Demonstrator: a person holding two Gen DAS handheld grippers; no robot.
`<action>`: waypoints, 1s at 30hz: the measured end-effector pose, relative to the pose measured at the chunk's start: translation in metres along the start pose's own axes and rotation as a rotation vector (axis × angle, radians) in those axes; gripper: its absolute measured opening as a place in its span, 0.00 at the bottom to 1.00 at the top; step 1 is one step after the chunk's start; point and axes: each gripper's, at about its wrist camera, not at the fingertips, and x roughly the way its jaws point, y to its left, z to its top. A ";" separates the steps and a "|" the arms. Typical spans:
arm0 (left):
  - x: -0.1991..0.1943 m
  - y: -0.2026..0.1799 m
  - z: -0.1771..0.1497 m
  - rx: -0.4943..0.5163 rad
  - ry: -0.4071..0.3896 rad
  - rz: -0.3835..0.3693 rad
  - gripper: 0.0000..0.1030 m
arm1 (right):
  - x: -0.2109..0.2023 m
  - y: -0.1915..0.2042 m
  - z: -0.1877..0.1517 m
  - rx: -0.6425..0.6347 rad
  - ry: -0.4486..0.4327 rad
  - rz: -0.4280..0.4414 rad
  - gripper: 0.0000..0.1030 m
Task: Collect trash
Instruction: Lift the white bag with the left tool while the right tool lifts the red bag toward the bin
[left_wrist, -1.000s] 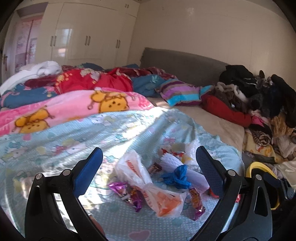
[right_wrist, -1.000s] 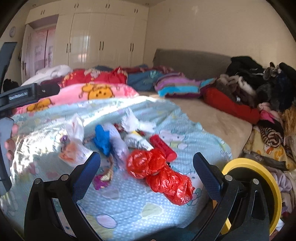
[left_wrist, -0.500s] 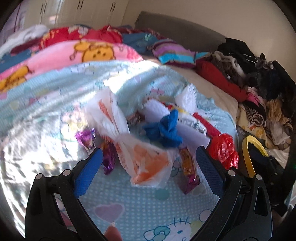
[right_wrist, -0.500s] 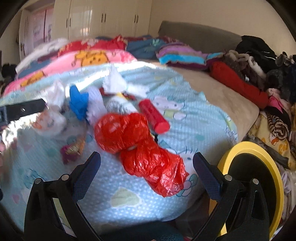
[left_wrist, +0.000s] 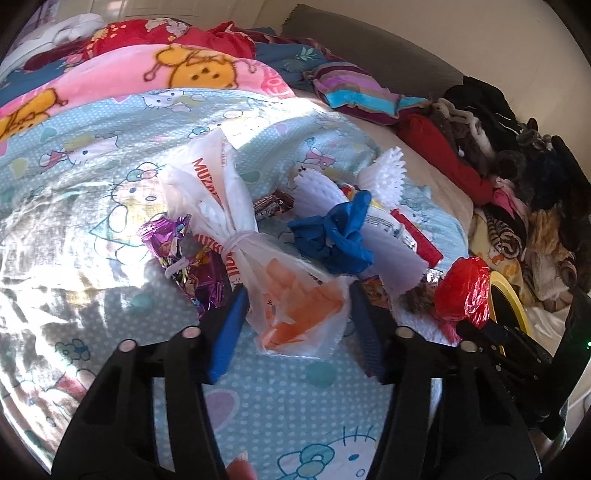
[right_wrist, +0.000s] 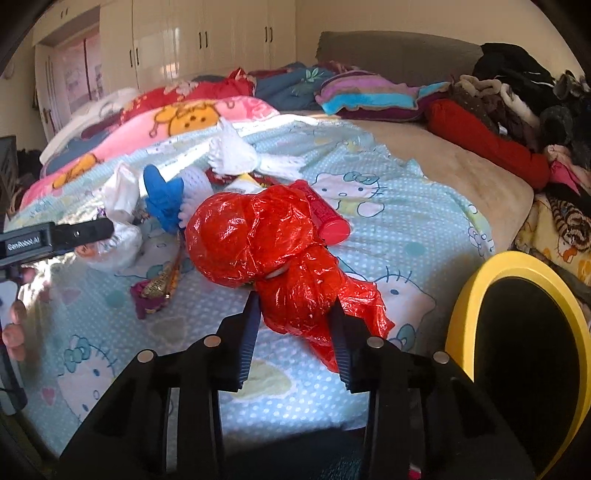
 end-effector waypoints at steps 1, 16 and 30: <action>-0.002 0.000 -0.001 0.001 0.000 -0.006 0.37 | -0.003 -0.001 -0.001 0.009 -0.010 0.001 0.34; -0.024 -0.013 0.006 0.101 -0.042 -0.075 0.06 | -0.034 -0.002 0.000 0.108 -0.109 0.046 0.34; -0.075 -0.047 0.049 0.180 -0.225 -0.171 0.03 | -0.063 -0.021 0.008 0.175 -0.185 0.013 0.34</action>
